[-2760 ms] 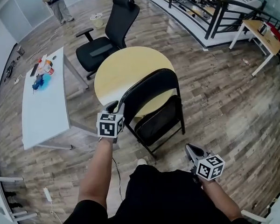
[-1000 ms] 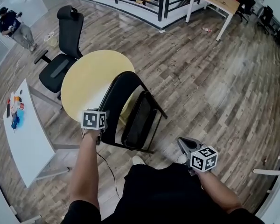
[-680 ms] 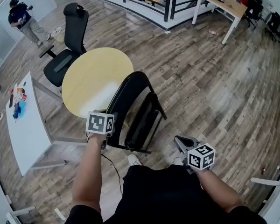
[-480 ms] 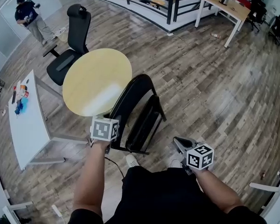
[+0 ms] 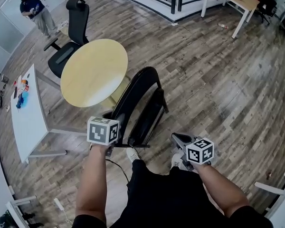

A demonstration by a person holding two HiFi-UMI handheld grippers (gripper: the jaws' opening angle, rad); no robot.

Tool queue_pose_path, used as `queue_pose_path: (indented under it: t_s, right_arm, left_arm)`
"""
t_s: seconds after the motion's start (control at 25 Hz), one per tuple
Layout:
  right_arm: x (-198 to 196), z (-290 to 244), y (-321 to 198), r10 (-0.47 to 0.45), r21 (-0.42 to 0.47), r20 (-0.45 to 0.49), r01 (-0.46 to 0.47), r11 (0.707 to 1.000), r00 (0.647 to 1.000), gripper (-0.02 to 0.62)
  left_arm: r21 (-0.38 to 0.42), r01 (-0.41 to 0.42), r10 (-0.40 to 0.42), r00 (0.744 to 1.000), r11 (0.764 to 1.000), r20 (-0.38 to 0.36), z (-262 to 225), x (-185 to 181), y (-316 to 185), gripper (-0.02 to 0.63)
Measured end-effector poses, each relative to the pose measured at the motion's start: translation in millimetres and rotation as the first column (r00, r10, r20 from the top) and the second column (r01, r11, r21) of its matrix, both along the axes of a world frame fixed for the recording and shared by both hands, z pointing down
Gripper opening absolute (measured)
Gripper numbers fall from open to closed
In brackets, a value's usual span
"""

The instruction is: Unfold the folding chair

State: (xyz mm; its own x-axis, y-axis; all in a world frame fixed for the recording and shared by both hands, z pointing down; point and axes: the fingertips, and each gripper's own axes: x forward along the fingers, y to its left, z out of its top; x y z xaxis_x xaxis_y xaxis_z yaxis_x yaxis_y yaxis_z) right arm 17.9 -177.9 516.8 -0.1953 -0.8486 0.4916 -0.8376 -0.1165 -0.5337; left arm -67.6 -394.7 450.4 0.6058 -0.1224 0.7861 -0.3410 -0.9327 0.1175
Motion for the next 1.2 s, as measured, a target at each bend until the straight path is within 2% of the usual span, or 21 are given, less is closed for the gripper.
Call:
queue_pose_path:
  t_s: [0.08,0.16,0.24,0.32,0.36,0.44,0.56,0.72,0.76,0.92,1.2]
  right_arm:
    - [-1,10,-1,0.012,0.018,0.095,-0.014,1.000,0.995,0.006]
    - [0,26,-7,0.037,0.030,0.228,-0.045,0.999,0.973,0.027]
    - [2,45,-18,0.089,0.028,0.397,-0.109,0.994,0.914,0.066]
    - [4,64,-29,0.149,0.003,0.547,-0.179,0.984,0.824,0.108]
    - [5,73,-34,0.172,-0.012,0.592,-0.205,0.979,0.787,0.119]
    - [7,88,-43,0.205,-0.040,0.628,-0.232,0.972,0.751,0.130]
    - [7,104,-54,0.219,-0.061,0.629,-0.233,0.970,0.746,0.135]
    - [4,128,-58,0.230,-0.105,0.566,-0.208,0.972,0.792,0.141]
    - [5,131,-57,0.237,-0.109,0.560,-0.213,0.971,0.794,0.144]
    - [4,138,-58,0.262,-0.112,0.588,-0.244,0.963,0.765,0.147]
    - [0,148,-42,0.253,-0.118,0.615,-0.230,0.966,0.747,0.118]
  left_arm:
    - [-0.017,-0.007,0.006,1.000,1.000,-0.007,-2,3,16,0.123]
    - [-0.035,-0.016,0.015,1.000,0.999,-0.022,-3,11,32,0.118]
    - [-0.051,-0.028,0.026,0.999,0.998,-0.040,-2,18,47,0.109]
    - [-0.063,-0.040,0.037,0.998,0.997,-0.048,-1,23,62,0.104]
    - [-0.070,-0.047,0.043,0.998,0.996,-0.051,0,25,70,0.103]
    - [-0.086,-0.062,0.057,0.997,0.994,-0.060,0,29,85,0.098]
    - [-0.102,-0.079,0.072,0.995,0.992,-0.070,-1,32,103,0.094]
    - [-0.097,-0.089,0.083,0.994,0.991,-0.066,-1,38,118,0.089]
    - [-0.093,-0.091,0.085,0.994,0.991,-0.066,-1,39,121,0.089]
    - [-0.095,-0.097,0.090,0.993,0.991,-0.078,-4,39,134,0.089]
    - [-0.102,-0.102,0.094,0.992,0.990,-0.084,1,44,145,0.089]
